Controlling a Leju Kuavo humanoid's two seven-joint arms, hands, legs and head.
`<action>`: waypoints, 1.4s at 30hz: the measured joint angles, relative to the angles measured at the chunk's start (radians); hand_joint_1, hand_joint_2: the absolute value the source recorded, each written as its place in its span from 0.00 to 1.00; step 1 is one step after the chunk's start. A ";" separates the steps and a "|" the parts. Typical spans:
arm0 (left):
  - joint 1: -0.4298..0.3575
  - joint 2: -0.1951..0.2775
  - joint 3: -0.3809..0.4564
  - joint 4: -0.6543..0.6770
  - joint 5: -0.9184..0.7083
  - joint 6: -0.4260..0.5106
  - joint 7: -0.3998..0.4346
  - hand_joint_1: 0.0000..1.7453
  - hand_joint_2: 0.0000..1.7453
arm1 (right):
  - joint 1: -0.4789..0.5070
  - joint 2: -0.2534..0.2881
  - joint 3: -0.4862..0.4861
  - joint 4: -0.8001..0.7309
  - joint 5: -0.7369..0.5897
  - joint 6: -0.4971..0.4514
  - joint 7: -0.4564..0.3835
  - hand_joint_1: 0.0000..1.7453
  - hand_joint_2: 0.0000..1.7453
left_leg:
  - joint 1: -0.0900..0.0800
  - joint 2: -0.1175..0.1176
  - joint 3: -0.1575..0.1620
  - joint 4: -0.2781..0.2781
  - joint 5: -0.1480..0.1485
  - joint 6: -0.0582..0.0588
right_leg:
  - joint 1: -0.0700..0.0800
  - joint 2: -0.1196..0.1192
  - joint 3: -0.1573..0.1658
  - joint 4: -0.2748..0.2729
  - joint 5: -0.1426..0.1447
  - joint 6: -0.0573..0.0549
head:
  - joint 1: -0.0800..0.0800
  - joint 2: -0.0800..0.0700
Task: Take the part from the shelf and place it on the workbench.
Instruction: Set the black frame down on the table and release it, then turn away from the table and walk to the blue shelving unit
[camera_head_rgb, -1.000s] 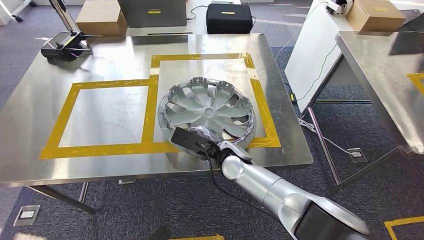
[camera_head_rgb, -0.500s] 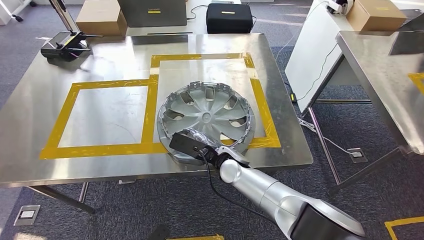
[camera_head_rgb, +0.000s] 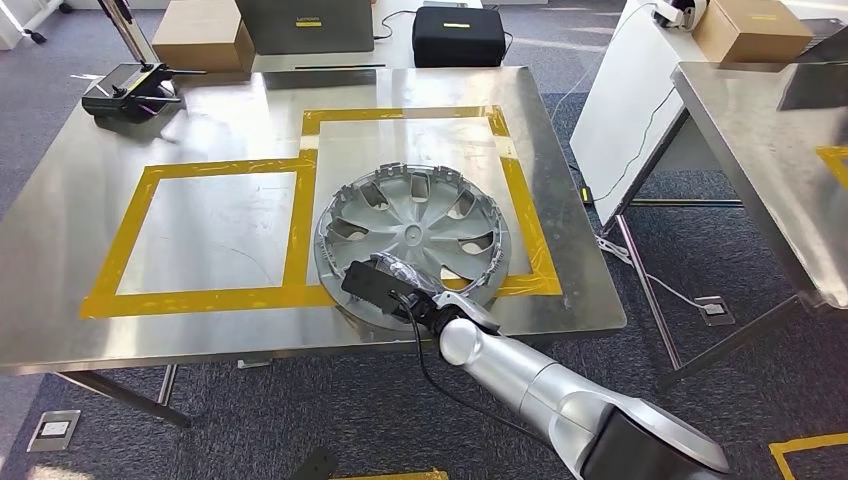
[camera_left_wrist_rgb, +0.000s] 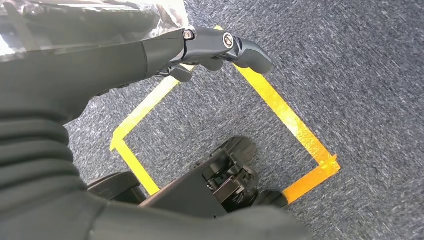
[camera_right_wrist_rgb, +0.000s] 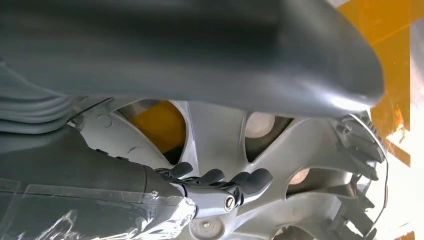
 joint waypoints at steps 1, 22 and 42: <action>0.001 0.000 0.000 0.000 0.001 0.000 0.000 0.00 0.00 | -0.001 -0.002 -0.003 -0.002 -0.004 -0.011 0.000 0.00 0.00 | 0.000 0.000 0.000 0.000 0.000 0.000 | 0.000 0.000 0.000 0.000 0.000 0.000 | 0.000 0.000; 0.010 0.000 0.018 0.000 -0.005 0.012 -0.020 0.00 0.00 | -0.087 -0.131 -0.088 -0.384 0.074 -0.181 0.088 0.00 0.00 | 0.000 0.000 0.000 0.000 0.000 0.000 | 0.000 0.000 -0.001 0.000 0.000 0.000 | 0.000 0.000; 0.061 0.005 0.055 0.003 0.057 0.045 -0.067 0.00 0.00 | 0.060 -0.393 -0.290 -0.942 -0.115 -0.278 0.062 0.00 0.00 | 0.000 0.000 0.000 0.000 -0.002 0.000 | 0.000 0.001 -0.001 -0.001 -0.001 0.000 | 0.000 0.000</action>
